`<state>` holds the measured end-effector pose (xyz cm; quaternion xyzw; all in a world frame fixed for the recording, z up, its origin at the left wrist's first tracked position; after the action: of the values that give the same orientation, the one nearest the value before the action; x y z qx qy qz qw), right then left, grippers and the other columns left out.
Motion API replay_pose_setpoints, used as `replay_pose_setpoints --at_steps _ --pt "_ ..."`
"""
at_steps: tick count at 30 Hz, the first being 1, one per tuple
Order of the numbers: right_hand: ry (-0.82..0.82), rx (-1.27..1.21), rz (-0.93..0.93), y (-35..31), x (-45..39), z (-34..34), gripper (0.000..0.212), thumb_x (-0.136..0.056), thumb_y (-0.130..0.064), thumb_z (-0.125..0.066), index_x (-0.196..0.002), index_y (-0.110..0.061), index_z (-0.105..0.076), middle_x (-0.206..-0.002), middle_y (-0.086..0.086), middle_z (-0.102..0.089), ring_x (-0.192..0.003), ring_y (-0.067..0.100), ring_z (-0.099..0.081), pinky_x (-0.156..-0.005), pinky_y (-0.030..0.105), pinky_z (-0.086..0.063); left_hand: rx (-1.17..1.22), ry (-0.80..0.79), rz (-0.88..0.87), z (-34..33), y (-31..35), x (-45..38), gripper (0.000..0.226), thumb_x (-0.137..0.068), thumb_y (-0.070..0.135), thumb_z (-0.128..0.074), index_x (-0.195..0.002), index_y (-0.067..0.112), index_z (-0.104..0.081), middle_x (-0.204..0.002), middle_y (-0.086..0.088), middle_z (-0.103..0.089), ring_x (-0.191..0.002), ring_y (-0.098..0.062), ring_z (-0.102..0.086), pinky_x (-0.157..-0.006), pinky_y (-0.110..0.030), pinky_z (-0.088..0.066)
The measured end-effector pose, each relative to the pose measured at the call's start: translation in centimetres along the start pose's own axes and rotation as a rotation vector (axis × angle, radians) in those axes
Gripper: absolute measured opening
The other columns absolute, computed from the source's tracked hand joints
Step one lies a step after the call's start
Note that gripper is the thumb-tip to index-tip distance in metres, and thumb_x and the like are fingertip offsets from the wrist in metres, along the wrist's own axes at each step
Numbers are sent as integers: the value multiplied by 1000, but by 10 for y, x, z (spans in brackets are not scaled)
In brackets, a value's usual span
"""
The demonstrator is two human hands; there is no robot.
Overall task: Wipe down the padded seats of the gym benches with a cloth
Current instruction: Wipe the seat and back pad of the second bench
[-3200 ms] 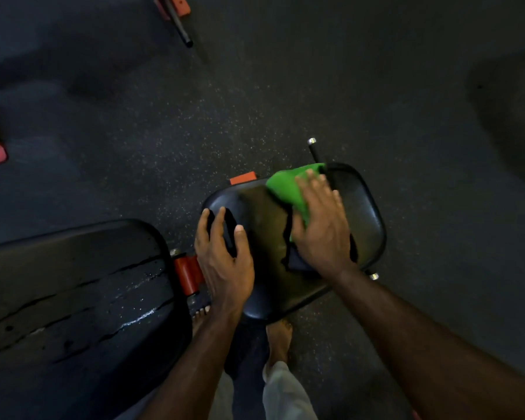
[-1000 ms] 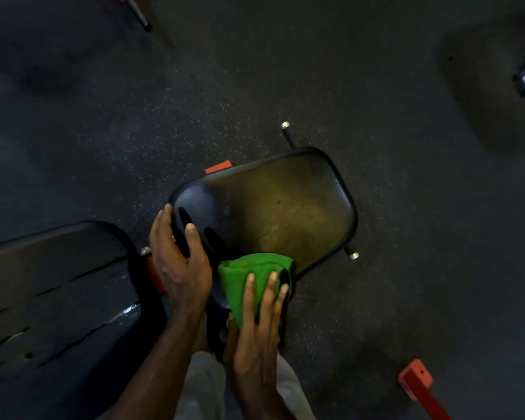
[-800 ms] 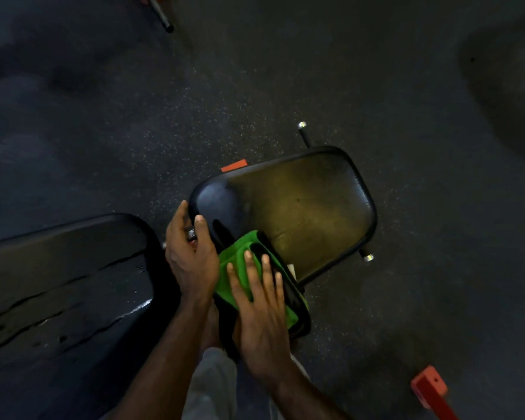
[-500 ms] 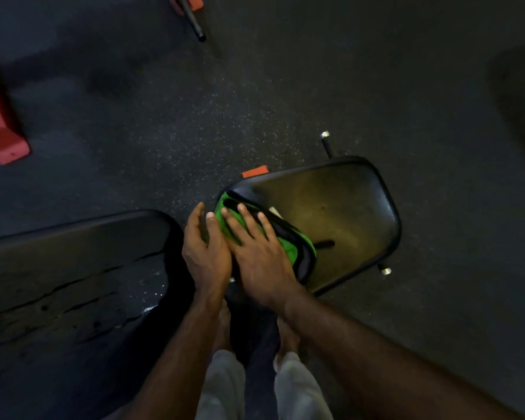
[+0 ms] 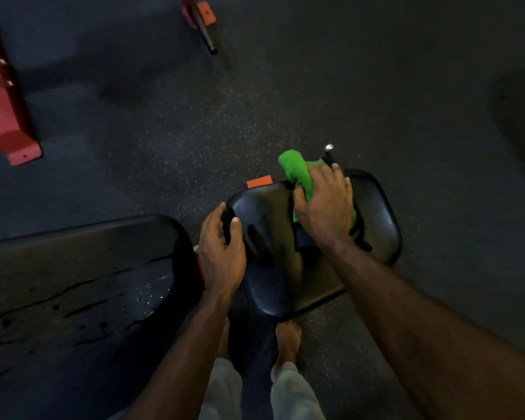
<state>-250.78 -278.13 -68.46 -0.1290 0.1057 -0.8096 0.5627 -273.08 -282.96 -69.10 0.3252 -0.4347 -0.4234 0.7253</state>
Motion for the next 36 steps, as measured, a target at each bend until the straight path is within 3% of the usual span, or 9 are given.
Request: replay_pose_setpoints --at_steps 7,9,11,14,19,23,29,34,36 --pt "-214 116 669 3 30 -4 66 -92 -37 -53 -156 -29 -40 -167 1 -32 -155 27 -25 -125 46 -20 -116 -42 -77 -23 14 17 49 -97 35 -58 -143 18 -59 -155 -3 -47 -143 -16 -41 -121 -36 -32" --pt "-126 78 485 30 9 6 65 -90 -37 -50 -153 -24 -47 -162 5 -41 -151 30 -34 -123 52 -28 -139 -54 -76 -26 14 18 44 -100 27 -62 -144 20 -58 -157 -1 -43 -145 -15 -39 -121 -34 -30" --pt "7 -1 144 59 -8 19 63 -90 -37 -48 -149 -18 -51 -156 10 -49 -148 33 -39 -119 56 -33 -158 -55 -75 -25 13 18 43 -101 23 -62 -144 20 -58 -156 -1 -44 -144 -15 -39 -119 -29 -29" --pt "84 -43 -137 65 2 24 60 -92 -32 -54 -150 -18 -48 -160 10 -43 -152 34 -31 -123 54 -27 -164 -56 -85 -22 15 17 43 -101 22 -63 -143 19 -57 -155 -2 -45 -144 -16 -40 -117 -27 -28" --pt "-14 -113 72 37 68 10 71 -89 -20 -56 -157 -26 -40 -168 2 -30 -157 27 -21 -126 50 -23 -163 -61 -61 -28 17 22 45 -101 27 -62 -146 21 -55 -160 1 -38 -147 -15 -35 -122 -36 -30" --pt "-116 -226 247 34 92 12 67 -86 -15 -55 -152 -22 -50 -161 2 -43 -153 24 -33 -123 48 -31 -165 -70 -66 -26 19 23 45 -100 27 -62 -144 17 -57 -156 -3 -44 -145 -17 -40 -121 -36 -32" --pt "-131 -607 -16 -4 88 39 44 -95 -10 -66 -140 -13 -62 -136 5 -67 -123 18 -61 -101 19 -41 -154 -81 -73 -3 36 36 42 -99 23 -64 -138 9 -61 -139 -7 -61 -128 -19 -57 -111 -35 -45" --pt "-354 -772 21 -78 102 43 31 -97 -16 -64 -126 -25 -68 -106 -8 -73 -96 5 -65 -85 27 -50 -165 -20 -47 44 58 46 43 -98 22 -65 -140 13 -60 -136 -6 -62 -119 -13 -61 -100 -21 -49" --pt "-389 -767 2 -93 111 39 26 -96 -22 -64 -121 -31 -68 -101 -10 -74 -94 10 -68 -84 32 -53 -169 -12 -70 68 69 48 43 -95 21 -65 -138 14 -61 -132 -3 -63 -113 -9 -61 -99 -24 -51"
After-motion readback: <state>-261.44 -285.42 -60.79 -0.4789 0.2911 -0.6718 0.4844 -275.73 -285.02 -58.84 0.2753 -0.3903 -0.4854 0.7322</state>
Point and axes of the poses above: each hand's wrist, its own x-axis away from the middle knuckle, its own z-axis out of the back of the hand, y = z × x, the point moved 5 cm from there along -x, towards the middle knuckle
